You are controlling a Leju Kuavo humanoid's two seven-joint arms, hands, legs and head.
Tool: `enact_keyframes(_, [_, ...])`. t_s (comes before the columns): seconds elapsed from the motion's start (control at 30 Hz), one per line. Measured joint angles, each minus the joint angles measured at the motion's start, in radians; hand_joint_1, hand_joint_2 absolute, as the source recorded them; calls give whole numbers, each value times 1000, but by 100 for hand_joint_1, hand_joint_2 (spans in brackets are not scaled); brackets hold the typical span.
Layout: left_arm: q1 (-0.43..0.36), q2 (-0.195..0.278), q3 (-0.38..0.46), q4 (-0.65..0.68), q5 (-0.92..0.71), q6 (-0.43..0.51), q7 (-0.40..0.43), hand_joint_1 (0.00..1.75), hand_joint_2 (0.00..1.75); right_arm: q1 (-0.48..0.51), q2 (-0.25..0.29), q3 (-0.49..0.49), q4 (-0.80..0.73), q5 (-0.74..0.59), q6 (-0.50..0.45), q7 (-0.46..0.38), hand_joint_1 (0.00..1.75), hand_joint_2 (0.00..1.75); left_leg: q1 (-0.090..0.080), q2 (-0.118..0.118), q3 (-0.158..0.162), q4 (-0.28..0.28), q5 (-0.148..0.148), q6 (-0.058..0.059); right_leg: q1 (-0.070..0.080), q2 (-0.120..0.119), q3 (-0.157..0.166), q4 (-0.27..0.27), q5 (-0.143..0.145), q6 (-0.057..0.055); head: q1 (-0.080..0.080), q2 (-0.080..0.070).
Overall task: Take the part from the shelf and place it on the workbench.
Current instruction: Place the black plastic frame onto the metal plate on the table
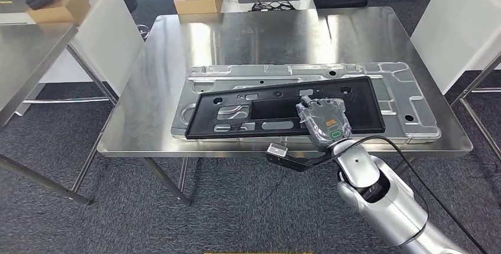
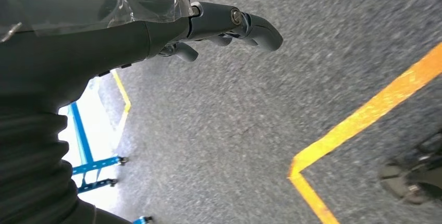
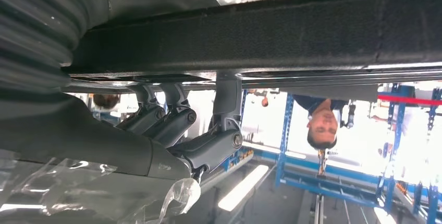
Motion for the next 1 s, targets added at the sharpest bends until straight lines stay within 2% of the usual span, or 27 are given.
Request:
enact_keyframes(0.03, [0, 2, 0, 0, 0, 1, 1, 0, 175, -1, 1, 0, 0, 0, 0, 0, 175, 175, -13, -2, 15, -46, 18, 12, 1, 0, 6, -5, -3, 3, 0, 0])
enact_keyframes(0.1, [-1, 3, 1, 1, 0, 3, 5, 0, 175, -2, 3, 0, -1, 0, 0, 0, 175, 175, -27, -5, 26, -78, 22, 16, 7, 0, 11, -11, -10, 11, 0, 0])
enact_keyframes(0.17, [-1, 2, 1, 0, -1, 5, 5, 0, 175, -4, 4, -1, -3, 0, 0, 0, 175, 175, -18, -7, 42, -93, 24, 15, 12, 0, 14, -5, -24, 15, 0, 0])
enact_keyframes(0.2, [-2, 1, 2, 0, -1, 6, 4, 0, 175, -6, 3, -2, -4, 0, 0, 0, 175, 175, -14, -7, 52, -100, 26, 16, 14, -2, 3, 25, -41, 18, 0, 0])
enact_keyframes(0.23, [-2, 0, 2, 0, -1, 7, 2, 0, 175, -6, 3, -3, -5, 0, 0, 0, 175, 175, -12, -8, 59, -104, 25, 17, 15, -3, -23, 81, -69, 20, 0, 0])
enact_keyframes(0.3, [-2, -3, 3, 0, -1, 8, -1, 0, 175, -3, 3, -3, -6, 0, 0, 0, 175, 175, -14, -8, 67, -103, 16, 21, 17, -4, -110, 235, -126, 25, 0, 0])
enact_keyframes(0.33, [0, -4, 3, 0, -2, 9, -2, 0, 175, 0, 2, -3, -6, 0, 0, 0, 175, 175, -15, -8, 72, -103, 11, 21, 18, -5, -148, 290, -134, 26, 0, 0])
enact_keyframes(0.37, [3, -6, 3, 0, -2, 9, -3, 0, 175, 3, 1, -3, -6, 0, 0, 0, 175, 175, -16, -9, 79, -102, 4, 21, 19, -5, -169, 304, -119, 27, 0, 0])
enact_keyframes(0.4, [6, -7, 3, 0, -3, 10, -4, 0, 175, 4, 0, -3, -7, 0, 0, 0, 175, 175, -18, -9, 89, -102, -3, 21, 22, -6, -166, 272, -81, 26, 0, 0])
enact_keyframes(0.47, [10, -9, 4, 0, -3, 10, -5, 0, 175, 2, -2, -3, -10, 0, 0, 0, 175, 175, -23, -9, 111, -102, -19, 19, 27, -8, -113, 118, 21, 19, 0, 0])
enact_keyframes(0.5, [10, -10, 4, 0, -3, 10, -6, 0, 175, 1, -2, -4, -11, 0, 0, 0, 175, 175, -26, -9, 119, -101, -27, 18, 28, -10, -84, 46, 55, 12, 0, 0])
enact_keyframes(0.53, [10, -10, 4, 0, -4, 10, -6, 0, 175, -1, -2, -4, -12, 0, 0, 1, 175, 175, -28, -9, 122, -100, -34, 17, 30, -11, -64, -1, 72, 5, 0, 0])
enact_keyframes(0.57, [10, -11, 5, 0, -4, 10, -7, 0, 175, -2, -2, -4, -13, 1, 0, 1, 175, 175, -30, -9, 122, -99, -39, 14, 31, -12, -56, -20, 72, -2, 0, 0])
enact_keyframes(0.63, [11, -8, 6, 0, -4, 10, -7, 0, 175, -3, -3, -5, -15, 2, 0, 1, 175, 175, -34, -8, 121, -97, -47, 10, 25, -13, -52, -26, 68, -10, 0, 0])
enact_keyframes(0.7, [13, -7, 8, 0, -4, 11, -9, 0, 175, -5, -4, -6, -17, 3, 0, 2, 175, 175, -33, -6, 103, -54, -77, -9, 11, -14, -46, -29, 65, -17, -4, 0])
enact_keyframes(0.73, [13, -6, 9, -1, -4, 12, -10, 0, 175, -6, -3, -7, -19, 3, 0, 2, 175, 175, -24, -5, 73, 5, -105, -25, 5, -14, -42, -30, 62, -19, -6, 0])
enact_keyframes(0.8, [13, -7, 11, -1, -5, 12, -10, 0, 175, -6, -3, -7, -19, 3, 0, 2, 175, 175, 8, -4, -19, 171, -164, -58, -1, -14, -39, -30, 56, -16, -8, 0])
enact_keyframes(0.83, [15, -7, 12, -1, -5, 12, -9, 0, 175, -5, -3, -6, -20, 4, 0, 2, 175, 175, 24, -3, -60, 235, -176, -72, -6, -14, -36, -30, 53, -12, -8, 0])
enact_keyframes(0.87, [17, -7, 13, -1, -5, 11, -9, 0, 175, -3, -3, -6, -20, 4, 0, 2, 175, 175, 36, -3, -83, 258, -169, -83, -12, -14, -32, -29, 49, -7, -8, 0])
enact_keyframes(0.9, [19, -7, 14, -1, -5, 10, -9, 0, 175, -1, -3, -6, -20, 4, 0, 2, 175, 175, 47, -2, -81, 234, -139, -93, -18, -13, -26, -29, 44, -1, -8, 0])
enact_keyframes(0.93, [20, -7, 14, -1, -5, 10, -9, 0, 175, -1, -3, -6, -20, 5, 0, 2, 175, 175, 55, -1, -57, 167, -94, -101, -24, -13, -18, -30, 39, 6, -8, 0])
enact_keyframes(0.97, [20, -7, 15, -1, -5, 10, -9, 0, 175, -1, -3, -6, -20, 5, 0, 2, 175, 175, 60, 0, -21, 79, -44, -106, -31, -13, -9, -31, 33, 12, -8, 0])
enact_keyframes(1.0, [19, -7, 16, -1, -5, 10, -9, 0, 175, -2, -3, -6, -20, 6, 0, 2, 175, 175, 61, 1, 15, -1, -10, -107, -36, -13, -1, -33, 28, 20, -8, 0])
